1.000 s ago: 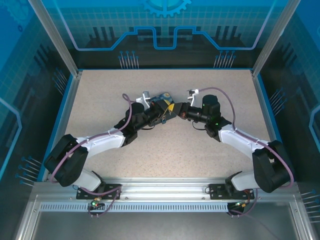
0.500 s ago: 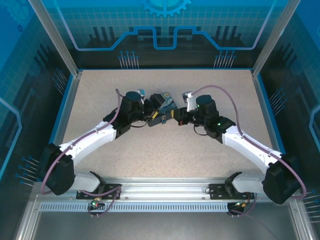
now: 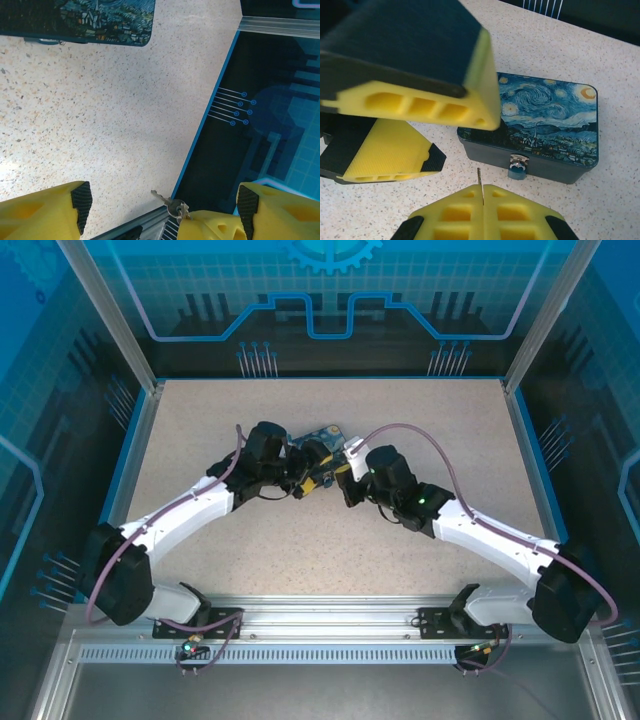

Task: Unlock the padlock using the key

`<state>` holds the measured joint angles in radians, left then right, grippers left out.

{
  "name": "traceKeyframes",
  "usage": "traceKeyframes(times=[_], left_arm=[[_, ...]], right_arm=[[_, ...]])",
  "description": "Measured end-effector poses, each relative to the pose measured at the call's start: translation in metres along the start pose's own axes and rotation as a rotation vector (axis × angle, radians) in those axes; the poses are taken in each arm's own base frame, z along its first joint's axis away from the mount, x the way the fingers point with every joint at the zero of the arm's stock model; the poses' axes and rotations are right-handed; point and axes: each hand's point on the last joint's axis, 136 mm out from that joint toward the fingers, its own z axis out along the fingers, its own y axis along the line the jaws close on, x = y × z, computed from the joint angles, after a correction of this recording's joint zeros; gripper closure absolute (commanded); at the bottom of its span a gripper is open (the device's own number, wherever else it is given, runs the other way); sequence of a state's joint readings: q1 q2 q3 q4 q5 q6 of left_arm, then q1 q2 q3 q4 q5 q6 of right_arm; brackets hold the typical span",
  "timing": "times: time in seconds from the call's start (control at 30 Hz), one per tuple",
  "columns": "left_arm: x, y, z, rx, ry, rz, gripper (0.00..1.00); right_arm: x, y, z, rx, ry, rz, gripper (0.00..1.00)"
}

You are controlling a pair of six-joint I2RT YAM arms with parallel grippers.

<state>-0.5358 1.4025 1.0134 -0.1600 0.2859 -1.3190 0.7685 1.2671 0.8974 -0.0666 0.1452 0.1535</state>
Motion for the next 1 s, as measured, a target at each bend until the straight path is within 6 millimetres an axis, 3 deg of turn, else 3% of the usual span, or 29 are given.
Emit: traceKeyframes(times=[0.4, 0.9, 1.0], left_arm=[[0.001, 0.008, 0.015, -0.029, 0.022, -0.052, 0.45], [0.001, 0.0, 0.016, -0.005, 0.021, -0.064, 0.84], [0.0, 0.001, 0.018, -0.008, 0.021, -0.065, 0.97]], right_arm=[[-0.011, 0.015, 0.004, -0.004, -0.017, -0.107, 1.0], [-0.009, 0.02, 0.008, 0.0, 0.0, -0.161, 1.0], [-0.008, 0.02, 0.01, 0.002, 0.007, -0.165, 1.0]])
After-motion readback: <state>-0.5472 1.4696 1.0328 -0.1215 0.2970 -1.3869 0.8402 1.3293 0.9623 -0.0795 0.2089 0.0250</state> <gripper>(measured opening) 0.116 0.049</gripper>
